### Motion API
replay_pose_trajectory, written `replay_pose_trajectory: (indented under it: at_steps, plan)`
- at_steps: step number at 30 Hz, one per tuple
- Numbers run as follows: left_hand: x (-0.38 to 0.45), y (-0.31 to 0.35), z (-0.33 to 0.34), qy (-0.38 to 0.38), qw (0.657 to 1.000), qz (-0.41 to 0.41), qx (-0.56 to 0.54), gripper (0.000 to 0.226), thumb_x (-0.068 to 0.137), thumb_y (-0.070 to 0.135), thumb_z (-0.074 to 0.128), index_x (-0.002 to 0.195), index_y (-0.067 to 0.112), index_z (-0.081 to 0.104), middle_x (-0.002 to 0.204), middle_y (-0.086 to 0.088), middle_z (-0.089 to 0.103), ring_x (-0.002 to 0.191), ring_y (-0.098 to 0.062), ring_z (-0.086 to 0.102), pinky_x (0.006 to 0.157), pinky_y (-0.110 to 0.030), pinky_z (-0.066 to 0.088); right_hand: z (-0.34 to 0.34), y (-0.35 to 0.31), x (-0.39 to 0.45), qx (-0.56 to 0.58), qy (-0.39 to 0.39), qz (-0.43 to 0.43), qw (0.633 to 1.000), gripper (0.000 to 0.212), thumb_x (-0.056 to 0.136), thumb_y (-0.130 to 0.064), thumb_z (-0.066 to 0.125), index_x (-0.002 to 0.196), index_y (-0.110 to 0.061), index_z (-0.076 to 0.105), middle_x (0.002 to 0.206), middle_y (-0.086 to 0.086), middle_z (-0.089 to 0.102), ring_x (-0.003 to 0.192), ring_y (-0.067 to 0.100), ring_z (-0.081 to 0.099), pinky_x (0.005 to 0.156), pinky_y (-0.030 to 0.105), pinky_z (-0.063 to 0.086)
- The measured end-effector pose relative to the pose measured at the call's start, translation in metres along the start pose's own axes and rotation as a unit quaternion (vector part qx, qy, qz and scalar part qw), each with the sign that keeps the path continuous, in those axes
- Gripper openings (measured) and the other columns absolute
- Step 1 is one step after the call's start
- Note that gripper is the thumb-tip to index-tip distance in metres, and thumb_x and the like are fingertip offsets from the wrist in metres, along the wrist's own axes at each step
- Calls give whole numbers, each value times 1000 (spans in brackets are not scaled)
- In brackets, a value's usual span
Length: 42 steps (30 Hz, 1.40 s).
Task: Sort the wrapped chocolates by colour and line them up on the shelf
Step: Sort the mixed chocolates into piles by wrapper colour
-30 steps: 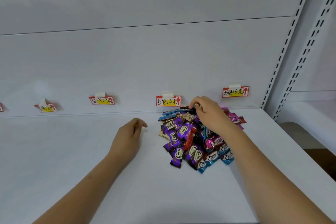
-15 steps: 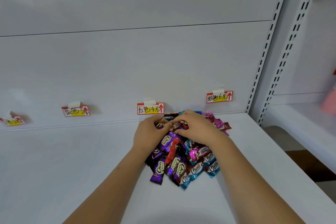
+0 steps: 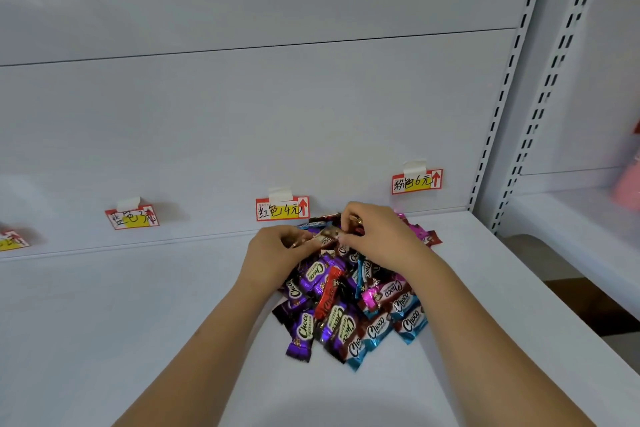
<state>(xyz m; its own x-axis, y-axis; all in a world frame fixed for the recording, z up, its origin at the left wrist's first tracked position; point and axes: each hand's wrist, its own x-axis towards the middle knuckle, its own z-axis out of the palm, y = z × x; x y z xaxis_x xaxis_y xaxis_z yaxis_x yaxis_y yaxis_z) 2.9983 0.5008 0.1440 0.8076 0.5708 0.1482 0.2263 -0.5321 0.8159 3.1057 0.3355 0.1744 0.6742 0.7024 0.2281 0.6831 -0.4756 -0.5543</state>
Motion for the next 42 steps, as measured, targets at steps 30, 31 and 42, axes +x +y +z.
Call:
replay_pose_trajectory:
  at_steps: [30,31,42]
  plan:
    - [-10,5,-29,-23,747,-216,-628,24,96,27,44,74,17,44,60,3,39,54,-11,35,43,-18,31,5,-33,0,544,15,65,836,42,99,-37,53,64,-14,44,55,0,40,48,12,33,45,21,30]
    - [-10,3,-29,-42,725,-229,-649,33,96,37,48,71,17,44,61,3,39,53,-11,37,43,-18,36,6,-34,0,559,20,71,826,37,99,-33,53,69,-14,46,58,0,44,51,13,37,46,22,33]
    - [-66,-49,-138,-16,975,-122,-187,47,102,49,36,102,15,69,62,4,44,48,-8,30,45,-19,22,48,-104,-1,408,-142,46,901,58,103,-52,27,103,-8,65,56,-3,33,42,8,20,36,19,15]
